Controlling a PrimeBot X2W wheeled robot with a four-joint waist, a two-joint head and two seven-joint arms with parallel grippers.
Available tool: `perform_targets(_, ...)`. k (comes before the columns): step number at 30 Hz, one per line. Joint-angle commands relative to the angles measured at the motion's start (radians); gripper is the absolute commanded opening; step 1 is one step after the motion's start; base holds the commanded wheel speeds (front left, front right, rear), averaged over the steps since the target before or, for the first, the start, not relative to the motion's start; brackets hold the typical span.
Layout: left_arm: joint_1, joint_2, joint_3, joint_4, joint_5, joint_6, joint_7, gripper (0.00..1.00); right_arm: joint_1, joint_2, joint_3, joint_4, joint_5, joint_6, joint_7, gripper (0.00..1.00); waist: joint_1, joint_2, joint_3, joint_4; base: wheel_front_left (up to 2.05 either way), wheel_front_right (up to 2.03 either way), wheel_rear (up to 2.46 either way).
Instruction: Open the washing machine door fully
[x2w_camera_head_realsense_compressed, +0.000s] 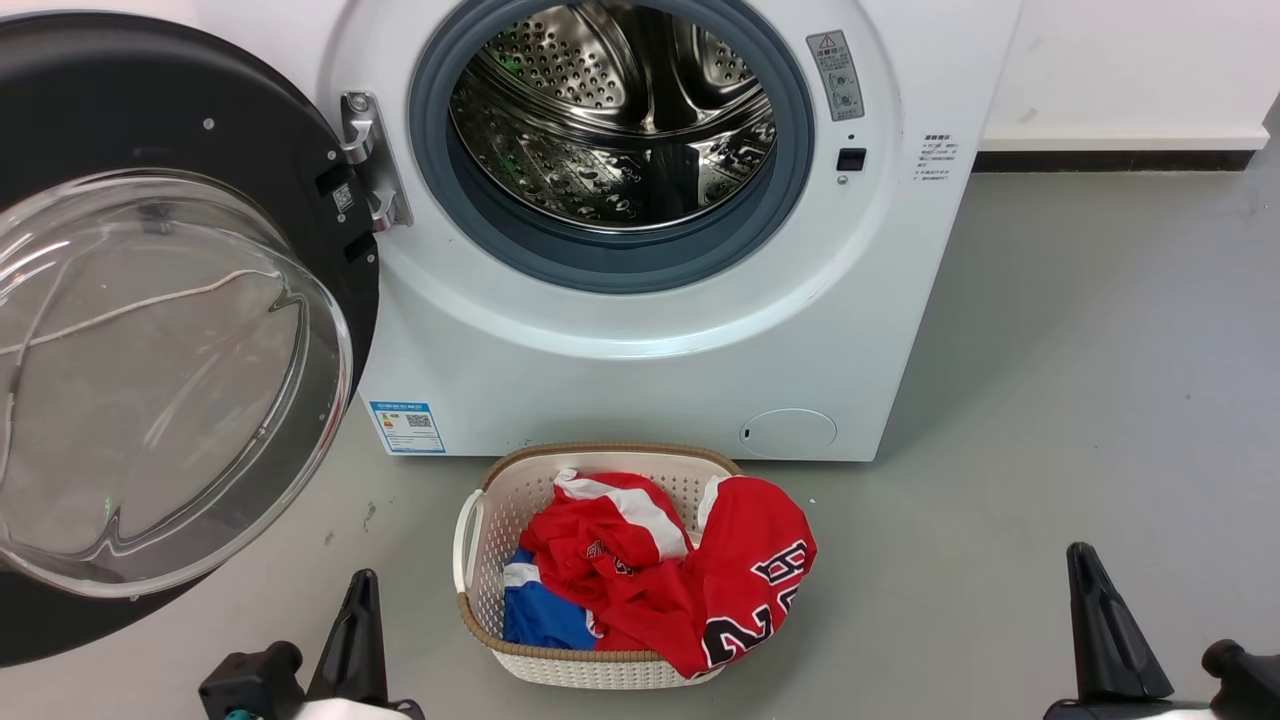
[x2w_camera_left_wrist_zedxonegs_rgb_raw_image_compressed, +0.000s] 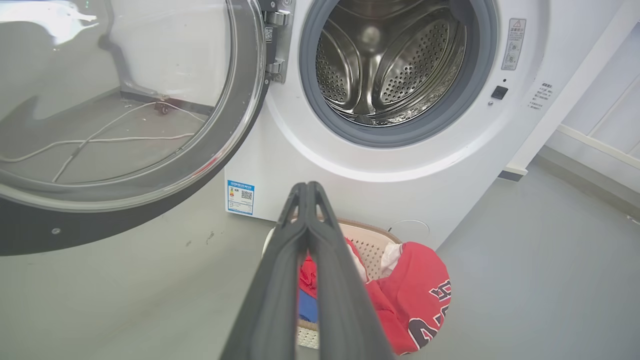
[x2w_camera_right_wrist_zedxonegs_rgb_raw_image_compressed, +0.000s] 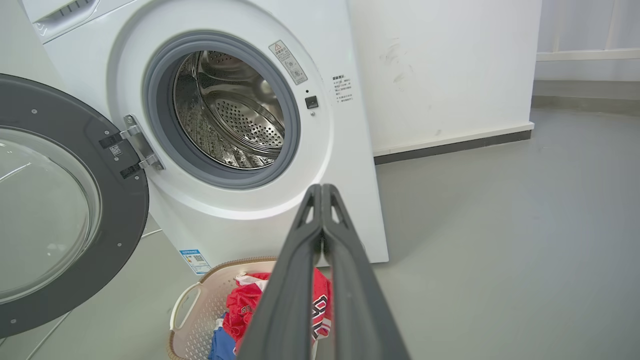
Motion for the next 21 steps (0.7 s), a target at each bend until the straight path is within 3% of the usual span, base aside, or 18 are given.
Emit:
perform_targets(1, -0.032, 0.0, 0.006, -0.012, -0.054, -0.008, 0.01, 0.0, -0.034, -0.01, 0.002, -0.004, 0.059, 0.0, 0.008, 0.0, 0.0, 0.0, 0.0, 0.0, 0.0, 0.0, 0.0)
perform_targets(21, -0.084, 0.0, 0.034, 0.015, -0.413, -0.034, 0.098, 0.0, -0.107, -0.026, 0.009, 0.065, 0.438, 0.0, 0.079, 0.0, 0.0, 0.0, 0.005, -0.001, 0.0, 0.0, 0.0)
